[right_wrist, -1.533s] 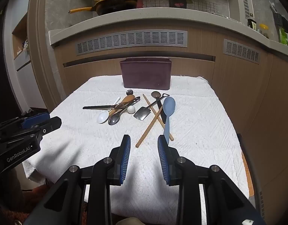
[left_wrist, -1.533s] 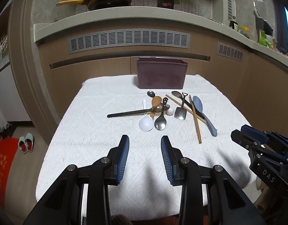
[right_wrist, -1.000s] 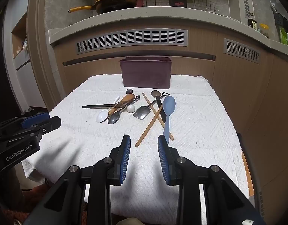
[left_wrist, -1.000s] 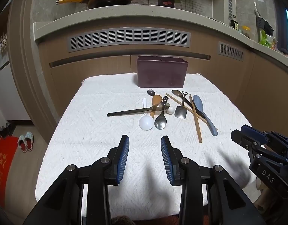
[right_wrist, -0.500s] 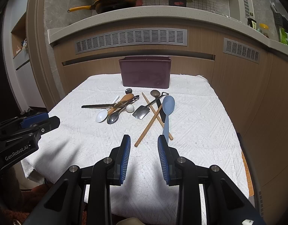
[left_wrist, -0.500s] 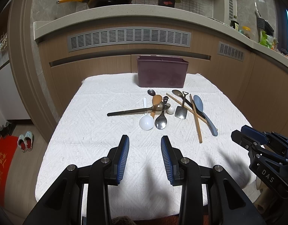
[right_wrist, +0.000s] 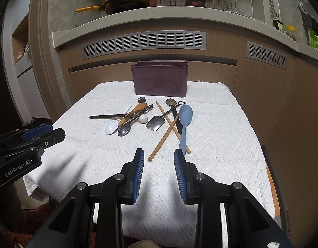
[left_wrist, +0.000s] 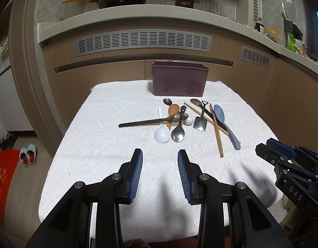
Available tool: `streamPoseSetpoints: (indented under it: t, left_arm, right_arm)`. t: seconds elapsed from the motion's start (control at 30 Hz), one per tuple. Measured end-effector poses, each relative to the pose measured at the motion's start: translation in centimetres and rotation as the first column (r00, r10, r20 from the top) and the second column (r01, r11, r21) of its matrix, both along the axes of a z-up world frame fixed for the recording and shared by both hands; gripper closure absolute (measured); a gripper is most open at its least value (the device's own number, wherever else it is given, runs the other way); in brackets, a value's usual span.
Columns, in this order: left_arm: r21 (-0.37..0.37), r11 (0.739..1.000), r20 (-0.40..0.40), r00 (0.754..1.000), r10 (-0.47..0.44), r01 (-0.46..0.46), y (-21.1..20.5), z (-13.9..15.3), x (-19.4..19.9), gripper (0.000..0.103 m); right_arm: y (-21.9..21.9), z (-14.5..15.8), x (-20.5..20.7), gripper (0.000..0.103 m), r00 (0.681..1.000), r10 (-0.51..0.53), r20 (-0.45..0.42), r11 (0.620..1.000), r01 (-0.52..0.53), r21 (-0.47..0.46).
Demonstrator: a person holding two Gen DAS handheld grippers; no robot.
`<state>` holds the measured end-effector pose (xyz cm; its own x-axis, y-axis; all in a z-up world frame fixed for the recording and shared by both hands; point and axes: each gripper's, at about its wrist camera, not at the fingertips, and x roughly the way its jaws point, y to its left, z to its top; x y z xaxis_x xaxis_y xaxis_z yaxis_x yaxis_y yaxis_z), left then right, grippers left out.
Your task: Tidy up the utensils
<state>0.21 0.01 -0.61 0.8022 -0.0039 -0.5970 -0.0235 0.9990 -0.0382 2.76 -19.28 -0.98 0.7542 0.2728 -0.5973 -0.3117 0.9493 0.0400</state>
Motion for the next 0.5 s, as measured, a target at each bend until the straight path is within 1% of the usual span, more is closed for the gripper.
streamPoseSetpoints:
  t: [0.5]
  left_arm:
    - [-0.001, 1.0, -0.003, 1.0, 0.001, -0.001, 0.0, -0.07, -0.08, 0.067]
  right_arm:
    - [-0.05, 0.05, -0.02, 0.074, 1.0, -0.002, -0.002, 1.0, 0.002, 0.001]
